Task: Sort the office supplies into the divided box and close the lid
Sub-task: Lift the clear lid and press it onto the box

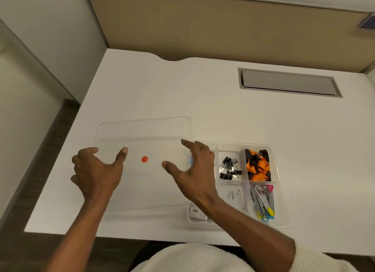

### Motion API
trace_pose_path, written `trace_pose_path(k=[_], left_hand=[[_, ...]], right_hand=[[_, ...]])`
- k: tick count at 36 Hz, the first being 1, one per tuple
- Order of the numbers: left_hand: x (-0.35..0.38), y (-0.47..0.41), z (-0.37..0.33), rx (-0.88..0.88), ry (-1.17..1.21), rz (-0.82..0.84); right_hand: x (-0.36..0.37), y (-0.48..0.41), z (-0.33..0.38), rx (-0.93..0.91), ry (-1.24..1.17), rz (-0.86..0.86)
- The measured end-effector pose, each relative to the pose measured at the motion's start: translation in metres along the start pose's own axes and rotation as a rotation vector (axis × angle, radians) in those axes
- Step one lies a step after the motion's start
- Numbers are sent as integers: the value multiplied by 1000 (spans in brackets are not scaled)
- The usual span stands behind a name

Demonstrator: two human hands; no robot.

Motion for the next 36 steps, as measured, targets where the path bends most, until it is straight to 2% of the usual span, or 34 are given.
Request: trace_pose_path(k=[5,9,18,24,30,33,36], left_hand=[[41,50,-50,161,-4,144],[75,98,-78,307,-14,269],[111,167,-106,527,-11,374],[123,186,-113,582,-91,376],[135,191,-102,600,-137,346],[147,196,-93,606,-199,379],[154,199,-87,658,-252,345]], right_hand=[[-76,-3,-45,97,-111,-235],[-126,1,-83,177,-105,-363],[-198,28,-134,198,28,-461],[-212,31,-156,177,125,-420],[-203,25,-163,95,458,-249],[-193,27,-172,69,543,-170],[-180,32,-184,18,576,-129]])
Point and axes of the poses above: each hand's wrist, its own y-axis away from the middle knuckle, its own x-axis out of the palm, z = x × y, the point moved 7 cm from there along -y, towards the middle knuckle, and after that the axes turned 5 degrees about -y, right-handed, at the moved point
